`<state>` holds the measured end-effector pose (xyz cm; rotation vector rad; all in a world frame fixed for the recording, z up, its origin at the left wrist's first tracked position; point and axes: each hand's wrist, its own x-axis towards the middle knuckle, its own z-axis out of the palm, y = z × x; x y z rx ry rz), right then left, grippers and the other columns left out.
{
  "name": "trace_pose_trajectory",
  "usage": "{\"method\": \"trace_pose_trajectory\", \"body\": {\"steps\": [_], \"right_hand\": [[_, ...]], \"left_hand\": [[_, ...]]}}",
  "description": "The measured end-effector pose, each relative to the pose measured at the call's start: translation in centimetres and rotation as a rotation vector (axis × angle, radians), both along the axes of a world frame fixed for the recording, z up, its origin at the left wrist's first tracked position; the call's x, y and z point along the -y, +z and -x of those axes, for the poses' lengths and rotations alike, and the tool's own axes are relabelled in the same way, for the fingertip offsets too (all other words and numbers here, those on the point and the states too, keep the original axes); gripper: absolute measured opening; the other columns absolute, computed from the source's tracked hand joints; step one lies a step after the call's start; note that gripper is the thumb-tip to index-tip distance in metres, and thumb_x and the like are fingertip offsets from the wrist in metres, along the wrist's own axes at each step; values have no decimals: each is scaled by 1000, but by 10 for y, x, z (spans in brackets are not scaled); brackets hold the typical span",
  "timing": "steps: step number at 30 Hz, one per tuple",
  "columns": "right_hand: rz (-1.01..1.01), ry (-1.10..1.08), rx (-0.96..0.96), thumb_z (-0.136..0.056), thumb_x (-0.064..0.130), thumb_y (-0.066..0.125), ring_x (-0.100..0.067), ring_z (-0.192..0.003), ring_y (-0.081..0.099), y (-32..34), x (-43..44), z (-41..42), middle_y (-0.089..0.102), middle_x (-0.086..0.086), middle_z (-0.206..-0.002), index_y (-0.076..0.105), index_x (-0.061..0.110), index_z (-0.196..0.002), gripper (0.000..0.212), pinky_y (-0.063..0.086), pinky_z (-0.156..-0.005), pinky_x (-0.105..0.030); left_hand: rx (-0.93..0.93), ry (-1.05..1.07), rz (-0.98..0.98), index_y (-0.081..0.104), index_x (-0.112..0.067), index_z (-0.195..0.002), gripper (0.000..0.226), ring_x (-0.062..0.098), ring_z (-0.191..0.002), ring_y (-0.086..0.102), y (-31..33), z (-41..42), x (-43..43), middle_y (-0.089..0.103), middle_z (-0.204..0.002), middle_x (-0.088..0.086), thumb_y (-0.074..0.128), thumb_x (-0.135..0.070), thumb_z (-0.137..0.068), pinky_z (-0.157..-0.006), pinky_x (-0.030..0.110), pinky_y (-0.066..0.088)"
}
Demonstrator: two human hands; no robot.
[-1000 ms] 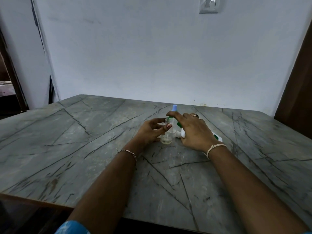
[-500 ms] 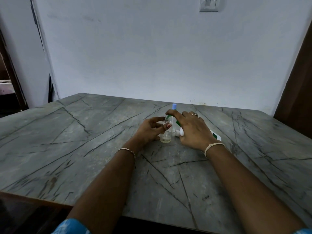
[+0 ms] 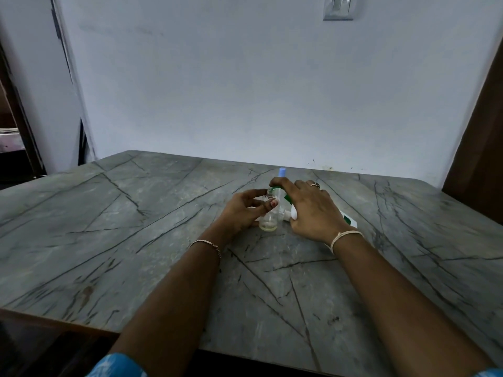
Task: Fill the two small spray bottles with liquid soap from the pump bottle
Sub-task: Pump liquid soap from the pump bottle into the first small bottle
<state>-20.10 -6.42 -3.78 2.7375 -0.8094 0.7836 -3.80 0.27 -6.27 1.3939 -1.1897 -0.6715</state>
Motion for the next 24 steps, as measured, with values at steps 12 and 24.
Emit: {"method": "trace_pose_trajectory", "body": {"steps": [12,24], "right_hand": [[-16,0,9,-71,16,69,-25,-102,49,1,1,-4,53,-2,-105,26,36,-132,77,45,-87,-43],[-21,-2,-30,-74,19,66,-25,-98,49,3,0,0,50,-1,-98,16,39,-139,85,42,-81,-39]], "left_hand": [[72,13,25,57,-36,-113,45,17,-98,66,-3,-1,2,70,-100,0,78,-30,-74,-89,43,55],[47,10,22,57,-26,-124,55,23,-101,66,-4,-1,3,70,-103,3,79,-29,-73,-89,50,54]]}}
